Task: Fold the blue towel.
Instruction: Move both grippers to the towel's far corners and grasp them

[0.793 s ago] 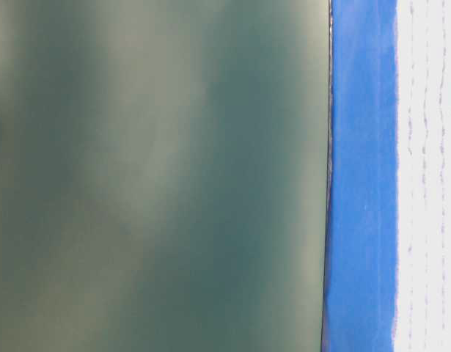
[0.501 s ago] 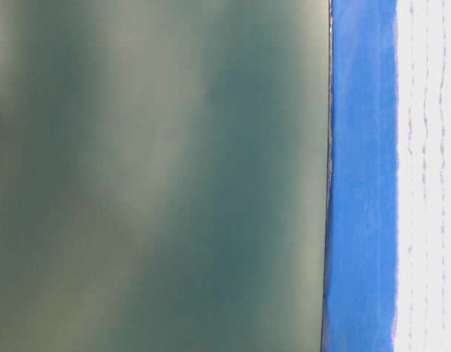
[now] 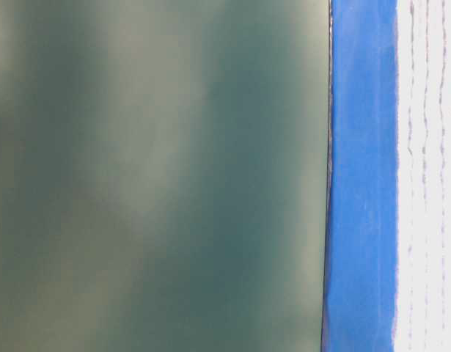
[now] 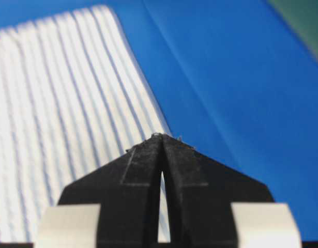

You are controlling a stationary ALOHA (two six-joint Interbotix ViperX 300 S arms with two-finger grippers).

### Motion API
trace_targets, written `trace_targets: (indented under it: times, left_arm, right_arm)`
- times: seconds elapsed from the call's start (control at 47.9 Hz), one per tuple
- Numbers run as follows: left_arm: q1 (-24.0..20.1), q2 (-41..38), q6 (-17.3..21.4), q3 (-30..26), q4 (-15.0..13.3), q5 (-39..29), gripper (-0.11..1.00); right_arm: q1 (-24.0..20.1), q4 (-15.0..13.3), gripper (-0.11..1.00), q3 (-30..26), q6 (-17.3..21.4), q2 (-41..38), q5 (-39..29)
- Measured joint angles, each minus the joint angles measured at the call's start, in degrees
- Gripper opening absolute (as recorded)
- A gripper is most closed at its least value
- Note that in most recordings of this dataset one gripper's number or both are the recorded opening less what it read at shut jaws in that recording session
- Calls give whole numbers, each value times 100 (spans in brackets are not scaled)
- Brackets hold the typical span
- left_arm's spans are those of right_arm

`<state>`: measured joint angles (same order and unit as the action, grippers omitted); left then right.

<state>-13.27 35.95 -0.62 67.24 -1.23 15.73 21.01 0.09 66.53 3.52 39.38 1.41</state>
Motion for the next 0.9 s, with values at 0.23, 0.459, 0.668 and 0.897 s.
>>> trace_targets:
  times: [0.23, 0.459, 0.668, 0.897]
  left_arm:
    - [-404, -976, 0, 70, 0, 554, 82]
    - [-721, -2232, 0, 44, 0, 1037, 82]
    - [-879, -3340, 0, -211, -9, 1222, 82]
    - [-967, -3832, 0, -316, -18, 1213, 79]
  right_arm:
    - [281, 0, 59, -53, 9, -1239, 149]
    - [413, 0, 54, -123, 9, -2364, 791]
    - [510, 0, 54, -220, 9, -3208, 1274]
    - [519, 0, 53, -343, 0, -3762, 1433]
